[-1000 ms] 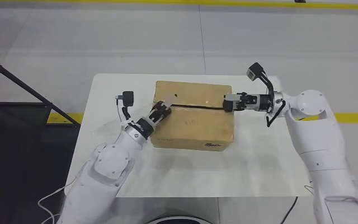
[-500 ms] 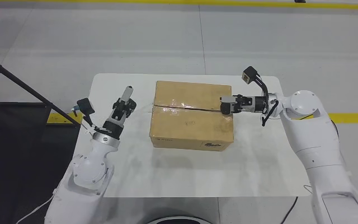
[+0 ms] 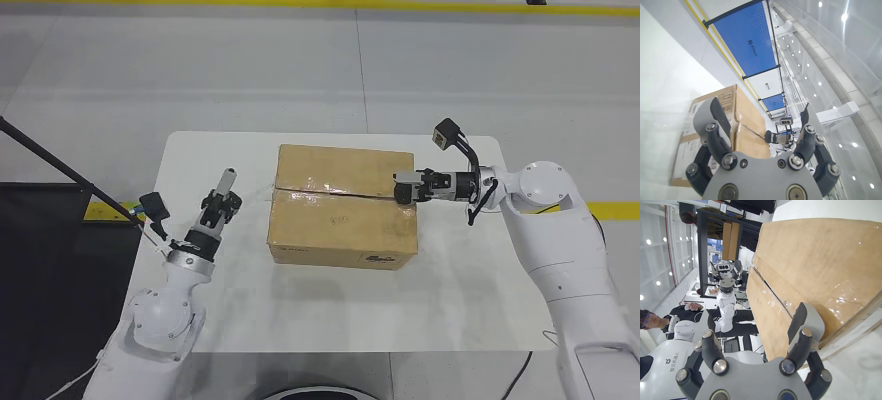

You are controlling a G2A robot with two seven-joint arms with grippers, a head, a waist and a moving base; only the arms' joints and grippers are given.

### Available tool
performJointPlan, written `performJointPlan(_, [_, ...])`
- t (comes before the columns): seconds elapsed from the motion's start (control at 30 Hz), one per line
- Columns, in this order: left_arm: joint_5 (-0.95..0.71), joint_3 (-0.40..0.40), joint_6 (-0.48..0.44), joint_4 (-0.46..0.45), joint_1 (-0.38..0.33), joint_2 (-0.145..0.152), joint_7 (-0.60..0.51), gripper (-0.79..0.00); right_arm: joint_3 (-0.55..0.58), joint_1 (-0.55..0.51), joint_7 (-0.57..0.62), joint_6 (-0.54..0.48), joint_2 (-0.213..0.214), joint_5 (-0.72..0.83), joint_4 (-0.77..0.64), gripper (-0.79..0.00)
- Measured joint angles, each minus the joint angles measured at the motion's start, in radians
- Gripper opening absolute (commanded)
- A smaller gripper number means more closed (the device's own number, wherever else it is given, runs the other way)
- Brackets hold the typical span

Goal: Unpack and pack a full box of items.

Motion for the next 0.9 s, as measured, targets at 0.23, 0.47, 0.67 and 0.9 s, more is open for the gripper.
performJointPlan(0.23, [-0.075, 0.006, -0.011, 0.05, 0.092, -0.004, -0.032, 0.0, 0.0, 0.0, 0.0, 0.0, 0.0, 0.0, 0.0, 0.0])
performJointPlan(0.47, [-0.226, 0.036, 0.071, 0.228, -0.07, -0.027, 0.017, 0.0, 0.0, 0.0, 0.0, 0.0, 0.0, 0.0, 0.0, 0.0])
performJointPlan(0.67, [-0.344, 0.043, 0.079, 0.34, -0.194, -0.042, 0.033, 0.0, 0.0, 0.0, 0.0, 0.0, 0.0, 0.0, 0.0, 0.0])
performJointPlan(0.9, [-0.306, 0.01, 0.041, 0.31, -0.216, -0.045, 0.101, 0.0, 0.0, 0.0, 0.0, 0.0, 0.0, 0.0, 0.0, 0.0])
